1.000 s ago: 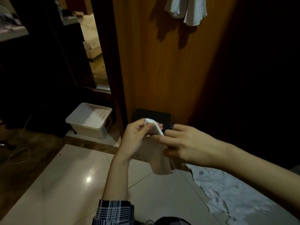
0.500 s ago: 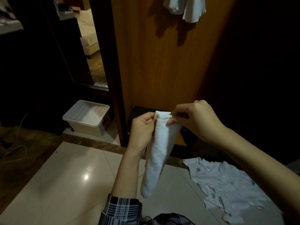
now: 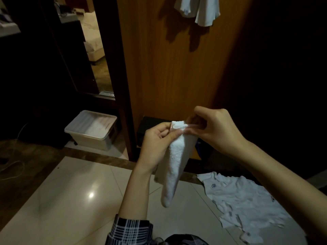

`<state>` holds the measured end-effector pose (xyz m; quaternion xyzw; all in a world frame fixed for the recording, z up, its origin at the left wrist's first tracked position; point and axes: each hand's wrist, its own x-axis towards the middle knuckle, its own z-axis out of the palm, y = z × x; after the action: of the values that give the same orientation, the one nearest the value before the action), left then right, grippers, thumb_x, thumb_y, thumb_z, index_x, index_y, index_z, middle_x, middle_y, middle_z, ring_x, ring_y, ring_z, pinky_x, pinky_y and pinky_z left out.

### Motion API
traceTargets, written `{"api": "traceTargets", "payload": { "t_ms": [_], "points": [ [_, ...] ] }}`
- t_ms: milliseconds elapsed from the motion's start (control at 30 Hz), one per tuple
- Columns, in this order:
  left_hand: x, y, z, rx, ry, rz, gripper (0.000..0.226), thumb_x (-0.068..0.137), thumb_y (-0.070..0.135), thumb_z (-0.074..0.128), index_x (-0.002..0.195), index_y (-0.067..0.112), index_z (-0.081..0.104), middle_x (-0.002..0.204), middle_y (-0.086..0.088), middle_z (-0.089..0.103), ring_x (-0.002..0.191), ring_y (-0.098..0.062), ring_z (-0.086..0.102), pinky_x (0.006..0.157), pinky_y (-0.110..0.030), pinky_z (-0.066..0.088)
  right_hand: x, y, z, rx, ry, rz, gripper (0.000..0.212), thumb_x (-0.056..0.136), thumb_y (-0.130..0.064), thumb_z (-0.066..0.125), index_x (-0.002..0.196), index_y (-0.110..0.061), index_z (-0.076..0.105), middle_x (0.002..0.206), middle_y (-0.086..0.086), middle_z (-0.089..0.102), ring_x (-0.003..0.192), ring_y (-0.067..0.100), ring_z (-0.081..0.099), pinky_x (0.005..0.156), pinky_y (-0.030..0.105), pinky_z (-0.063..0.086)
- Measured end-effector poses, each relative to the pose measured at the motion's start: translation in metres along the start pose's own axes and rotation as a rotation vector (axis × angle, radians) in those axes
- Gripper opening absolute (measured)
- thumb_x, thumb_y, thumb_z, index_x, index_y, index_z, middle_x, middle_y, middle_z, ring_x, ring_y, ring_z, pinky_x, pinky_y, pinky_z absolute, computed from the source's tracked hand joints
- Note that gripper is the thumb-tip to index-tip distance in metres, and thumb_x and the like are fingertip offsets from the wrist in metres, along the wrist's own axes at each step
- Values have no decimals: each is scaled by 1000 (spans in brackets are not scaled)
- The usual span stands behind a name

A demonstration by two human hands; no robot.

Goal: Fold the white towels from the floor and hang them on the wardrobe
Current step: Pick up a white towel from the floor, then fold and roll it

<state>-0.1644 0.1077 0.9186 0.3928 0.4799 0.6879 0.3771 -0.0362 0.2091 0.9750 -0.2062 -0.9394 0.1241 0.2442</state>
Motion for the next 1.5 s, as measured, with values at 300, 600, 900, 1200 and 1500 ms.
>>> {"api": "traceTargets", "payload": {
  "t_ms": [300,600,900,1200,1500],
  "points": [
    [2,5,-4,61,11,76,16,84,17,59,99,17,66,89,5,74,86,-9,70,71,-20,54,-2,9,1,241,-32,102,29,72,-57,57,90,-34,62,87,-20,61,86,-1,58,70,19,49],
    [1,14,-10,291,-120,33,48,62,18,84,102,34,62,97,18,71,94,-2,66,75,-19,54,18,1,-18,571,-173,63,22,73,-40,65,84,-20,67,86,-6,68,81,7,65,69,26,55],
    [-8,10,6,-75,-219,-145,41,61,21,75,99,25,60,88,18,73,87,-2,69,71,-17,53,40,-5,-27,936,-94,95,12,70,-15,69,73,-6,62,67,-8,68,68,5,66,58,15,50],
    [-5,10,20,-298,-138,-213,26,82,13,56,107,15,61,95,-2,74,92,-18,71,76,-27,57,46,5,1,974,13,276,16,81,-35,65,88,-20,69,78,-10,68,75,10,65,64,21,49],
    [6,1,15,-286,292,-147,22,87,14,61,109,15,63,106,-3,72,100,-18,68,84,-33,56,4,9,57,1066,-135,473,43,81,-47,57,90,-7,70,81,-1,73,75,14,69,65,21,52]
  ]
}}
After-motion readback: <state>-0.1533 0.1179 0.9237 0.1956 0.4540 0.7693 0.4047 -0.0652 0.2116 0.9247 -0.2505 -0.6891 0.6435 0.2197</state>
